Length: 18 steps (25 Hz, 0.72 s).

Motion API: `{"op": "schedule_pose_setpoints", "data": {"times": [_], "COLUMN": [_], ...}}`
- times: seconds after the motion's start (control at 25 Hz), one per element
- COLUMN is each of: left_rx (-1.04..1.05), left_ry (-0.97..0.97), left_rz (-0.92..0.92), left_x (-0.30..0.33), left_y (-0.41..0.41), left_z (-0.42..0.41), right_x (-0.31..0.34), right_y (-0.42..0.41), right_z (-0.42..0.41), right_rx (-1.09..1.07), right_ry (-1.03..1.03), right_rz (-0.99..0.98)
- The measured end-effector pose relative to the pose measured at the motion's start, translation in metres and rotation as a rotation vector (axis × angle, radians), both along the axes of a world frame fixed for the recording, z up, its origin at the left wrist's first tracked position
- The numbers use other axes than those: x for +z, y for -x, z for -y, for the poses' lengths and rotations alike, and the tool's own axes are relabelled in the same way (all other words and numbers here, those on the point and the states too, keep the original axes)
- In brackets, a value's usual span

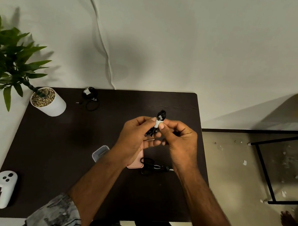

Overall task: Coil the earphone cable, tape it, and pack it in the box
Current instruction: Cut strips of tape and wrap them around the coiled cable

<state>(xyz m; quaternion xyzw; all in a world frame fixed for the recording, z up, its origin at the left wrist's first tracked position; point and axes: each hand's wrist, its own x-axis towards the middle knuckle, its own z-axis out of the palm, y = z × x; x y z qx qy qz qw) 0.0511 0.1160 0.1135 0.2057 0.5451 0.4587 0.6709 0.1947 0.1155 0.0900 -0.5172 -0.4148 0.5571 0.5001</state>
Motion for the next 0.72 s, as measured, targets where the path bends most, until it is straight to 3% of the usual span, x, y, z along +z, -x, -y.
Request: {"op": "schedule_pose_setpoints", "data": {"times": [0.16,0.24,0.4,0.72], "left_rx": [-0.059,-0.092,-0.105,-0.035], "left_ry": [-0.164,-0.243,-0.326,-0.302], "left_rz": [-0.288,-0.348,-0.370,-0.278], "left_x": [-0.002,-0.004,-0.005,-0.006], "left_y": [-0.004,-0.005,-0.007,-0.005], "left_z": [0.002,0.005,0.010,0.010], "right_x": [-0.002,-0.001,0.001,-0.003], "right_y": [0.002,0.003,0.004,0.008], "right_z": [0.000,-0.001,-0.003,-0.004], "right_rx": [-0.039,-0.061,-0.064,-0.102], "right_ry": [-0.010,-0.006,-0.006,0.007], "right_rz": [0.019,0.023,-0.021,-0.012]}}
